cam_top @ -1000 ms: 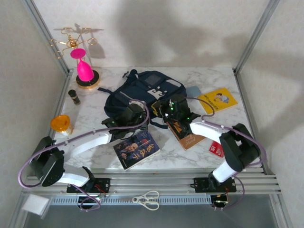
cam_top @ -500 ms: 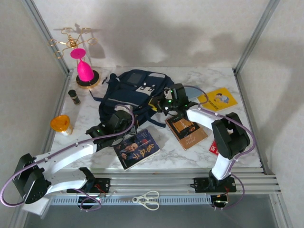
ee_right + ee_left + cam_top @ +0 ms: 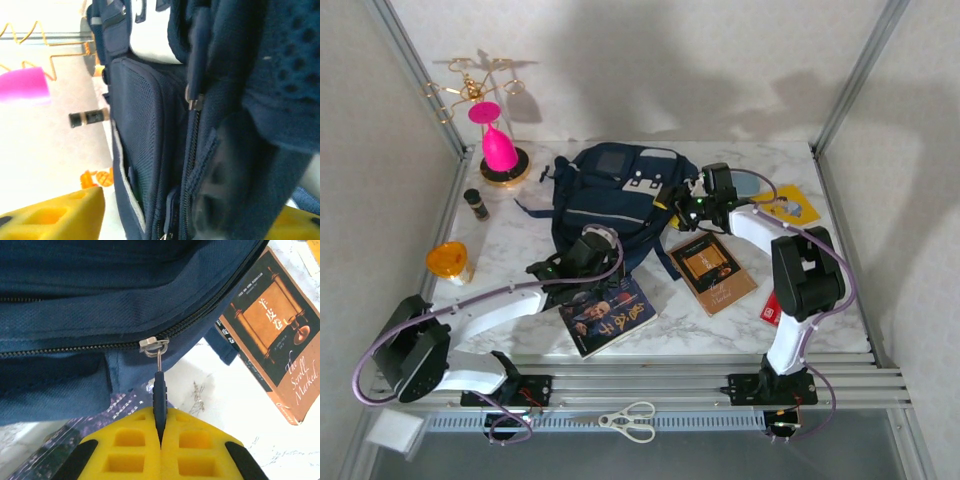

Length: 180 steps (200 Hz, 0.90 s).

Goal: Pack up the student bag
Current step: Unzip the student bag at the top-center of the table.

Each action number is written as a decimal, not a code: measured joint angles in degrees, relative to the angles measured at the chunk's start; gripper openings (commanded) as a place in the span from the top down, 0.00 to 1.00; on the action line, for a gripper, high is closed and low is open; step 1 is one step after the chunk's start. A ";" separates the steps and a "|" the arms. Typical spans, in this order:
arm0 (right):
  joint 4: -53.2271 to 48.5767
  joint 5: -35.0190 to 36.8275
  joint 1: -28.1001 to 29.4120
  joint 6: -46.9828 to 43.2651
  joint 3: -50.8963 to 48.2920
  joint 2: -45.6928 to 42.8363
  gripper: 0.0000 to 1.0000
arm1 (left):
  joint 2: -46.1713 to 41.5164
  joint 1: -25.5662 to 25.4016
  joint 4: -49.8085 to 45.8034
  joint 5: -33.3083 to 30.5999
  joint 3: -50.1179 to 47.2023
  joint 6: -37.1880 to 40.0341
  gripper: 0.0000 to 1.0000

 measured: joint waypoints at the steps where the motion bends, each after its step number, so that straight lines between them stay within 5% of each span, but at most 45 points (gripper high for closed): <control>1: -0.20 0.20 0.02 0.09 -0.09 -0.11 0.23 | 0.09 0.00 0.11 0.04 0.11 0.02 1.00; 38: -1.68 5.42 2.21 0.26 -8.26 -9.81 0.04 | 0.55 0.15 1.73 1.25 0.70 -0.02 1.00; 87: 5.03 8.26 12.92 8.98 -15.26 -13.99 0.06 | 0.87 0.15 2.84 2.58 0.70 -0.02 1.00; 134: 15.43 15.26 17.16 20.22 -18.38 -10.03 0.31 | 0.87 0.15 2.84 2.71 0.70 -0.02 1.00; 180: 18.38 20.41 18.27 23.91 -18.88 -7.43 0.80 | 0.81 0.81 2.84 2.01 0.66 0.20 1.00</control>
